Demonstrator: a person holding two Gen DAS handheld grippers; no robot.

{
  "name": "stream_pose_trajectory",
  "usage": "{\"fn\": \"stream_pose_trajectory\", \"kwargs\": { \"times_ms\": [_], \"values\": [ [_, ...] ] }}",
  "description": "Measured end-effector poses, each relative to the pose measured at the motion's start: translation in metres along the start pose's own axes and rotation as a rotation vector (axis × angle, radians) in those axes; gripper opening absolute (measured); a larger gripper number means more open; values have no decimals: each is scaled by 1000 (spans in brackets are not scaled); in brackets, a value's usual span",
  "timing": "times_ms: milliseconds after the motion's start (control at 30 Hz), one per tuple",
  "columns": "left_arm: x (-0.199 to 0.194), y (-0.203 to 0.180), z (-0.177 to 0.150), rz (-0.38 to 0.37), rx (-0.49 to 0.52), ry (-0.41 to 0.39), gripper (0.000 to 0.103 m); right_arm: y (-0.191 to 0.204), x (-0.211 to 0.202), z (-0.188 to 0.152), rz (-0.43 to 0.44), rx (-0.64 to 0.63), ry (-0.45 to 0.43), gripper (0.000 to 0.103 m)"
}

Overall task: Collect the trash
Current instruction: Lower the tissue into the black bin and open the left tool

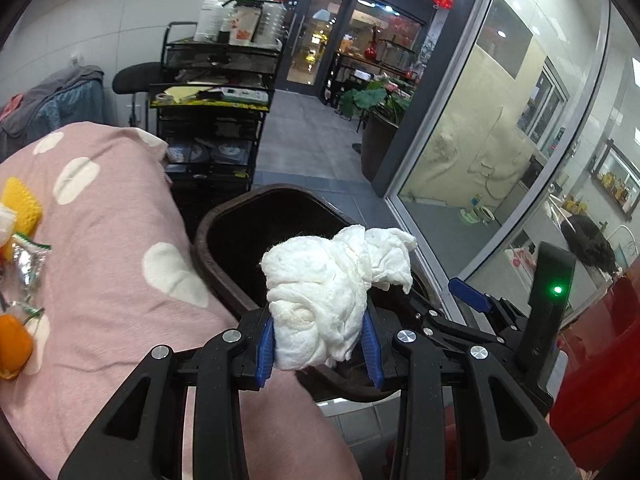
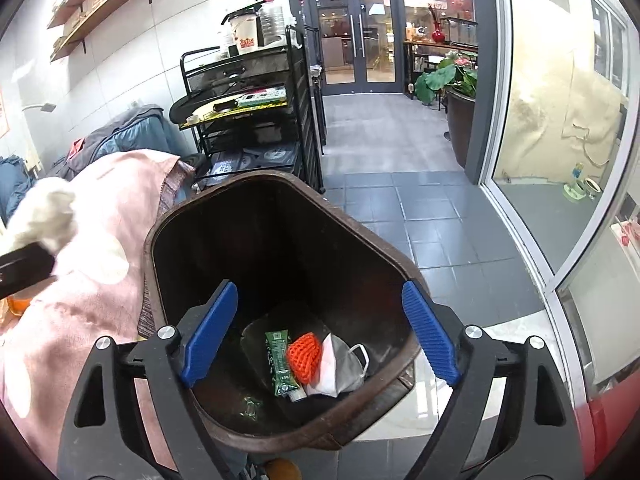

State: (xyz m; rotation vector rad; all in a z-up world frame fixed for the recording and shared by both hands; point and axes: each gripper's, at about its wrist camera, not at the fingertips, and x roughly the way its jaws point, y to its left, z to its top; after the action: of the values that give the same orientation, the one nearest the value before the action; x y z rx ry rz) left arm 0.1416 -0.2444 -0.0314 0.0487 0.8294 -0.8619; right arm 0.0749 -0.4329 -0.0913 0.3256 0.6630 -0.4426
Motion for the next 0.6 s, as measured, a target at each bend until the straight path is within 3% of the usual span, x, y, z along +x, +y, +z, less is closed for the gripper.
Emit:
{"fn": "stream_pose_trajectory", "kwargs": {
  "times_ms": [600],
  "values": [
    [70,-25,17,20,76,146,35,-41,-13,-10,-69,77,-2,84]
  ]
}}
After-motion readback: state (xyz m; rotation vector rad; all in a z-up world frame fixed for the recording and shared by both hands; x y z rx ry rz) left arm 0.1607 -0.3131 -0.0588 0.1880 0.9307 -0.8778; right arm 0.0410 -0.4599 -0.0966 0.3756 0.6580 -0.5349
